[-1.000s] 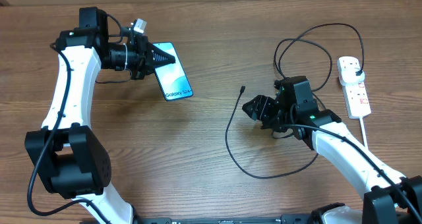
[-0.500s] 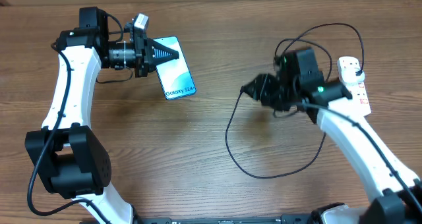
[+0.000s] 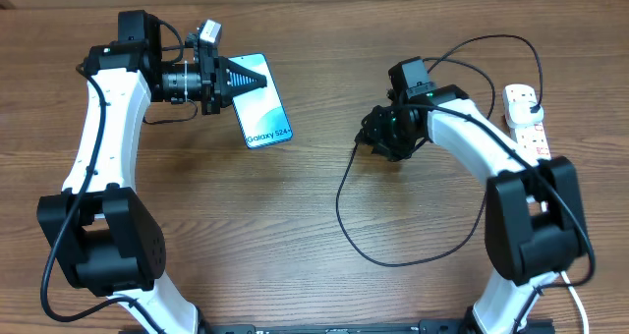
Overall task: Plug charger to phone and switch on socket
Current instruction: 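Move the right gripper to the black cable's USB-C end and grasp it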
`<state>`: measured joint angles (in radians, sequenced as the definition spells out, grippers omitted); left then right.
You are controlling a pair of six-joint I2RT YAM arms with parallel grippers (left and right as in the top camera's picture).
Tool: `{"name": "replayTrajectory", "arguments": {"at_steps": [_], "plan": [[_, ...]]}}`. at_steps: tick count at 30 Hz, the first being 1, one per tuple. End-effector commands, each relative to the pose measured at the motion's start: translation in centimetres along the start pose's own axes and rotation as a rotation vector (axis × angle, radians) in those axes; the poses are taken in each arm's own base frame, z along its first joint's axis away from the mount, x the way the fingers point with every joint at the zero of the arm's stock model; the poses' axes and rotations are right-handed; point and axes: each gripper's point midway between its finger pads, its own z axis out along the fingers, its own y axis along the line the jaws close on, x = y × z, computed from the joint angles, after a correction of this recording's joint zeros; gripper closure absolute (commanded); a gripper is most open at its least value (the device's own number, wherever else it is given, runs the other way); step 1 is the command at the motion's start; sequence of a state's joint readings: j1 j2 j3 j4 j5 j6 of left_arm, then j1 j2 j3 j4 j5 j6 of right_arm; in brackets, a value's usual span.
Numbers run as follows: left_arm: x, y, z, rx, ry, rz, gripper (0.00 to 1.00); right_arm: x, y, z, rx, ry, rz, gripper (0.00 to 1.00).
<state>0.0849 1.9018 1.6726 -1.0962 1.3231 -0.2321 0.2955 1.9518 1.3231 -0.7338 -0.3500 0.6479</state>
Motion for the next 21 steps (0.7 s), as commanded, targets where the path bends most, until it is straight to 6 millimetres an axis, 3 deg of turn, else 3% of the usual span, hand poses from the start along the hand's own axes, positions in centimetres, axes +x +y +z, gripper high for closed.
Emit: {"name": "replayTrajectory", "arguments": {"at_steps": [1,10,21], "plan": [[0.2,-1.3,0.0,0.031,0.006,0.041,0.96,-0.8,0.3,0.9,-0.002,-0.014,0.025,0.61],[0.2,-1.3,0.0,0.031,0.006,0.041,0.96,-2.0,0.6,2.7,-0.028,-0.039,0.040,0.64],[0.2,-1.3,0.0,0.029,0.005,0.042,0.96,-1.6,0.1,5.0,-0.010,-0.015,0.057,0.68]]}}
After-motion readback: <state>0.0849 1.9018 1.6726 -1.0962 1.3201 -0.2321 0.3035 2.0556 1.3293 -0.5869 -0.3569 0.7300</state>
